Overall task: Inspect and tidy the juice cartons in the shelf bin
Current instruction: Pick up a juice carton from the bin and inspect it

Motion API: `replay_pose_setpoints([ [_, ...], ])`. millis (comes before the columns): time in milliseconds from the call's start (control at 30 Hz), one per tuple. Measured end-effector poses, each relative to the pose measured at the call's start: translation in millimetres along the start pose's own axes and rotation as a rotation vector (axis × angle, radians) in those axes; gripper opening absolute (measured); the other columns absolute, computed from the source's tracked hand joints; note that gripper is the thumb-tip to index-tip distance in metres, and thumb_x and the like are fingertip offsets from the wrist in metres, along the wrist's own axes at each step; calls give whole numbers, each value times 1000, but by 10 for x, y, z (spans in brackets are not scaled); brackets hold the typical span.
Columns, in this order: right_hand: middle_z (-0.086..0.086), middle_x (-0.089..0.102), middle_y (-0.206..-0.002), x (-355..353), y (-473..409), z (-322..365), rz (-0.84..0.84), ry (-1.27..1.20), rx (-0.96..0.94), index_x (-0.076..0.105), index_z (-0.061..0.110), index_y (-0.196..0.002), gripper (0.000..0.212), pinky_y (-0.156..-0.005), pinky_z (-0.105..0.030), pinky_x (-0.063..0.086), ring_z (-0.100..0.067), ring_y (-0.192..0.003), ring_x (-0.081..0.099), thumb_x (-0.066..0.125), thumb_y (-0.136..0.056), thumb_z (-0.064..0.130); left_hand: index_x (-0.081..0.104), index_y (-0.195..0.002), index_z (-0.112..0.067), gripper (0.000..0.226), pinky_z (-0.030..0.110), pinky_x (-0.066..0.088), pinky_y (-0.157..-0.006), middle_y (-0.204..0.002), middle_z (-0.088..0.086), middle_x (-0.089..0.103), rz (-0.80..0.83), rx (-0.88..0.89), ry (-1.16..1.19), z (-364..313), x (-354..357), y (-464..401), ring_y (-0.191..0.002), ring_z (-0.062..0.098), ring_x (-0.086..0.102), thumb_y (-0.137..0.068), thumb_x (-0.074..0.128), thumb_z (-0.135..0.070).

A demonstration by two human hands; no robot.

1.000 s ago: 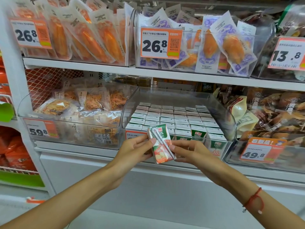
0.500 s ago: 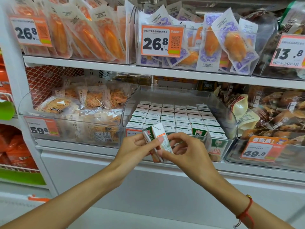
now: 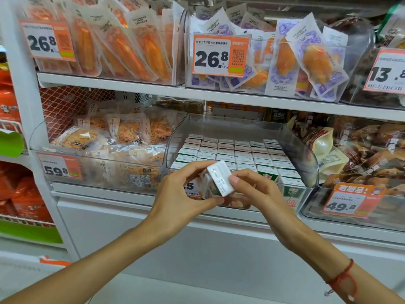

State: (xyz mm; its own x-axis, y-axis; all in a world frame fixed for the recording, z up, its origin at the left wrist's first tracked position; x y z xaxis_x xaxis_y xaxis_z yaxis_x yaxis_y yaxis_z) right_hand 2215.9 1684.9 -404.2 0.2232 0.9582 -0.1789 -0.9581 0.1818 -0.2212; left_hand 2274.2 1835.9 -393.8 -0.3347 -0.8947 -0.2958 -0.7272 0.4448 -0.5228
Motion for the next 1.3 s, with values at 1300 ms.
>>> replay_pose_setpoints([
  [1300, 4, 75, -72, -33, -31, -104, -58, 111, 179, 74, 20, -81, 53, -47, -8, 42, -3, -58, 65, 60, -64, 68, 63, -114, -19, 58, 28, 61, -60, -96, 12, 76, 224, -987, 584, 584, 323, 291, -84, 17, 75, -65, 75, -46],
])
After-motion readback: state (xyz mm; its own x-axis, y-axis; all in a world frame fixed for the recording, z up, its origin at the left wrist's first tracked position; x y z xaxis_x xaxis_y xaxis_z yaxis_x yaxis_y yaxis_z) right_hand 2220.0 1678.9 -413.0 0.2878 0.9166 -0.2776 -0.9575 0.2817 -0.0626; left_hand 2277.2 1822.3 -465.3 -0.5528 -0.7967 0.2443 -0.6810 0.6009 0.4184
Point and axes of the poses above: each hand's wrist, its own y-axis away from the middle knuckle, its own x-axis out of the palm, z = x × y, the point moved 8 cm from there along -y, towards the middle knuckle
